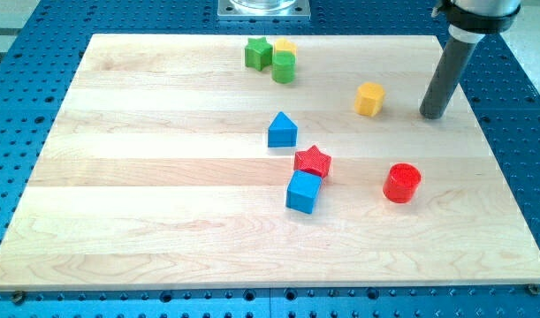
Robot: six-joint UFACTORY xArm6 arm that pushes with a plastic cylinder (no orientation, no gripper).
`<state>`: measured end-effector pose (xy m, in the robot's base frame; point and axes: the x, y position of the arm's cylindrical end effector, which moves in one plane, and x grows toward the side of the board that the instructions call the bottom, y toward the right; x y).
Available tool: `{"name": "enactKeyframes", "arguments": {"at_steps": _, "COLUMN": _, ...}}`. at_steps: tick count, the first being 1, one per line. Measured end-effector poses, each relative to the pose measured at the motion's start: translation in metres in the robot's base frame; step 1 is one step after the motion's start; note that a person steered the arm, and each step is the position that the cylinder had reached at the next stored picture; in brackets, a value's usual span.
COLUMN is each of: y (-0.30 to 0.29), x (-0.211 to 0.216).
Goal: Slide the hexagon below the green star
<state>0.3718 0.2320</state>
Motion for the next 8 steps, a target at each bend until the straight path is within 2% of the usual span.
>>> {"name": "enactKeyframes", "arguments": {"at_steps": 1, "y": -0.105, "x": -0.003}}
{"name": "enactKeyframes", "arguments": {"at_steps": 2, "y": -0.181, "x": -0.003}}
{"name": "enactKeyframes", "arguments": {"at_steps": 3, "y": -0.107, "x": -0.013}}
{"name": "enactKeyframes", "arguments": {"at_steps": 4, "y": -0.086, "x": -0.049}}
{"name": "enactKeyframes", "arguments": {"at_steps": 6, "y": -0.196, "x": -0.05}}
{"name": "enactKeyframes", "arguments": {"at_steps": 7, "y": -0.186, "x": -0.01}}
{"name": "enactKeyframes", "arguments": {"at_steps": 8, "y": -0.212, "x": -0.003}}
